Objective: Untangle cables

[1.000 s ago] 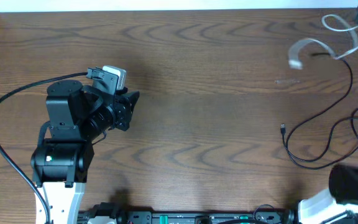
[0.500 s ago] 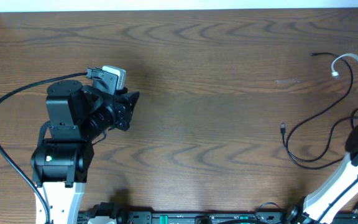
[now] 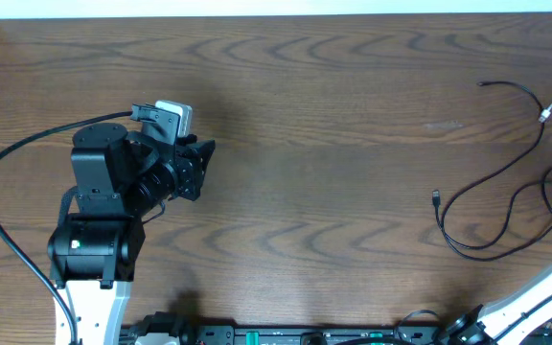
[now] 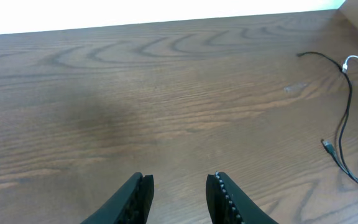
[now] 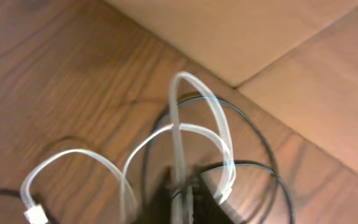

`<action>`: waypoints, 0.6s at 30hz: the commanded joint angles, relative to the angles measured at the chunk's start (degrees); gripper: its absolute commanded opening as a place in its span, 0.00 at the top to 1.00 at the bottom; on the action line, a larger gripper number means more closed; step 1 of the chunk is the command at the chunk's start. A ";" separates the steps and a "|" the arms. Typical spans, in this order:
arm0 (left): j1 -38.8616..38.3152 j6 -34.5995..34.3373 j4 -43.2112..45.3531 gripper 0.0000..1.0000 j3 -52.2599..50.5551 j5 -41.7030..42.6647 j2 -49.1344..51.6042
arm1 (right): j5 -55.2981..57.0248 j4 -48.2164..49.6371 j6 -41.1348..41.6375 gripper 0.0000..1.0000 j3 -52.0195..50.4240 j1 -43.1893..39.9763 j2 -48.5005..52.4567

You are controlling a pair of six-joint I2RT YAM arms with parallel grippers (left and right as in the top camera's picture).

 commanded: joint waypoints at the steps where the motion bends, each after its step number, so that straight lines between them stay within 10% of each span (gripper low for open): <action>1: 0.09 -0.52 0.31 0.66 -0.15 0.37 -0.07 | -3.89 -0.07 -0.37 0.01 0.66 1.86 2.56; 18: 0.11 -0.48 0.28 0.66 -0.15 0.35 0.00 | -12.59 -20.22 7.34 0.01 1.09 18.18 -1.99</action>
